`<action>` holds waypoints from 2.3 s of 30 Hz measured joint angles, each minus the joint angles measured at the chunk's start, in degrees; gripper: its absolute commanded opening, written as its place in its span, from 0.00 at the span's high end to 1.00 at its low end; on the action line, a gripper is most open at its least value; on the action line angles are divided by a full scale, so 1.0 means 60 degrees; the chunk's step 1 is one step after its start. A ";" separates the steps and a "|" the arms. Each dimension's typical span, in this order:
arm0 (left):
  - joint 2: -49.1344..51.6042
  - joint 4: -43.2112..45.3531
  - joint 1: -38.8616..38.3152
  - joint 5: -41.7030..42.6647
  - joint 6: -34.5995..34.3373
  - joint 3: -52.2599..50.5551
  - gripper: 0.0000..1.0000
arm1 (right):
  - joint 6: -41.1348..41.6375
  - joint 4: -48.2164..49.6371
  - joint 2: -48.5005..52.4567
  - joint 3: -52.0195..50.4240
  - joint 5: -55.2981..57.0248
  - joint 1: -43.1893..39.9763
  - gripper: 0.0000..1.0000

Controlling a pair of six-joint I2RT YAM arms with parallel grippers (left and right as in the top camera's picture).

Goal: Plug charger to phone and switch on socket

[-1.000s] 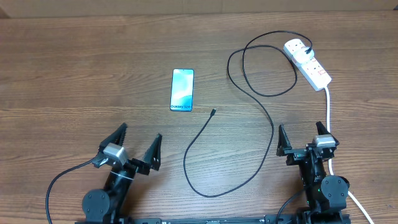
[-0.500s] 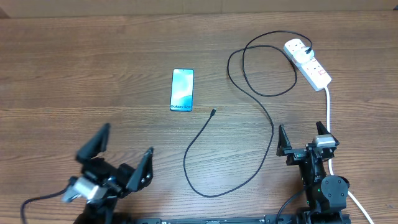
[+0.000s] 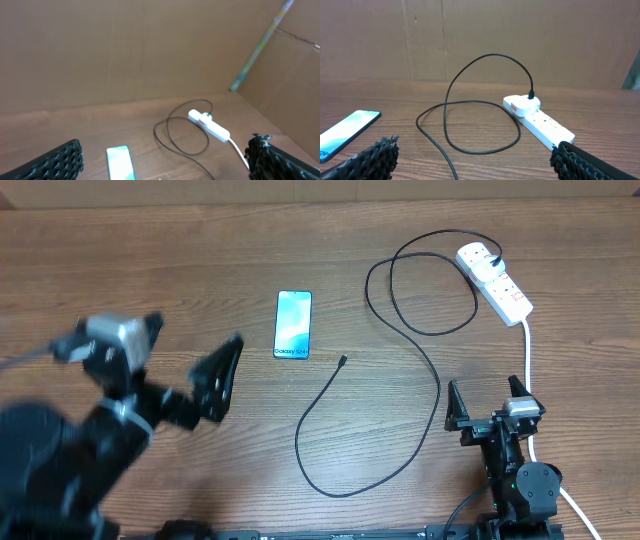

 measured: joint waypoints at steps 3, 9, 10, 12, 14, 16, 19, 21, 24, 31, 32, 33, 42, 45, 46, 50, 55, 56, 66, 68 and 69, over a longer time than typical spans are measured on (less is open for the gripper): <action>0.1147 -0.0878 0.0000 0.0208 0.0018 0.0933 0.00 | -0.0004 0.0000 0.0000 0.0000 0.0004 0.0000 0.00; 0.4189 -0.4969 -0.0321 -0.0954 -0.0302 0.4197 0.00 | 0.0000 0.0011 -0.0004 0.0000 0.0004 0.0004 0.00; 0.5388 -0.6426 -0.0718 -0.1854 -0.0503 0.5690 0.00 | 0.0000 0.0000 -0.0007 0.0000 0.0004 0.0000 0.00; 0.6674 -0.7799 -0.1155 -0.2834 -0.0648 0.7155 0.00 | -0.0004 0.0011 -0.0015 0.0000 0.0007 0.0000 0.00; 0.7752 -0.8488 -0.1545 -0.3534 -0.0790 0.8215 0.00 | 0.0000 0.0000 -0.0018 0.0000 0.0004 0.0004 0.00; 0.8604 -0.8521 -0.1796 -0.3840 -0.0852 0.8717 0.00 | 0.0000 0.0004 -0.0018 0.0000 0.0007 0.0000 0.00; 0.9453 -0.8470 -0.1953 -0.3690 -0.0900 0.8812 0.00 | -0.0004 0.0000 -0.0018 0.0000 0.0007 0.0004 0.00; 0.9879 -0.8408 -0.1960 -0.3439 -0.0925 0.8816 0.00 | -0.0004 0.0004 -0.0018 0.0000 0.0004 0.0000 0.00; 1.0313 -0.8353 -0.1960 -0.3191 -0.1184 0.8834 0.00 | 0.0000 0.0000 -0.0018 0.0000 0.0004 0.0000 0.00; 1.1216 -0.8357 -0.2342 -0.3395 -0.1610 0.8878 0.00 | -0.0004 0.0000 -0.0018 0.0000 0.0004 0.0000 0.00; 1.1351 -0.8357 -0.2444 -0.3424 -0.1650 0.8885 0.00 | -0.0004 0.0000 -0.0018 0.0000 0.0007 0.0000 0.00; 1.1519 -0.8353 -0.2568 -0.3461 -0.1683 0.8885 0.00 | -0.0007 0.0004 -0.0018 0.0000 0.0004 0.0000 0.00; 1.3096 -0.7766 -0.3024 -0.3982 -0.2029 0.8896 0.00 | 0.0000 0.0000 -0.0018 0.0000 0.0004 0.0000 0.00; 1.3642 -0.7450 -0.3020 -0.4076 -0.2127 0.8896 0.00 | -0.0004 -0.0004 -0.0018 0.0000 0.0007 0.0004 0.00; 1.3846 -0.7326 -0.3016 -0.4102 -0.2135 0.8896 0.00 | 0.0000 0.0000 -0.0018 0.0000 0.0004 0.0000 0.00; 1.4466 -0.6940 -0.3016 -0.4186 -0.2178 0.8896 0.00 | -0.0004 -0.0004 -0.0018 0.0000 0.0007 0.0000 0.00; 1.5110 -0.6637 -0.3020 -0.4237 -0.2233 0.8896 0.00 | 0.0000 0.0000 -0.0018 0.0000 0.0007 0.0000 0.00; 1.5231 -0.6626 -0.3020 -0.4237 -0.2226 0.8896 0.00 | 0.0000 -0.0004 -0.0018 0.0000 0.0007 0.0000 0.00; 1.6200 -0.6309 -0.2973 -0.4226 -0.1537 0.8896 0.00 | -0.0004 -0.0004 -0.0018 0.0000 0.0004 0.0000 0.00; 1.6251 -0.6204 -0.2954 -0.4207 -0.1508 0.8896 0.00 | -0.0004 0.0000 -0.0018 0.0000 0.0007 0.0000 0.00; 1.6265 -0.6127 -0.2951 -0.4200 -0.1497 0.8896 0.00 | 0.0000 -0.0004 -0.0018 0.0000 0.0004 0.0000 0.00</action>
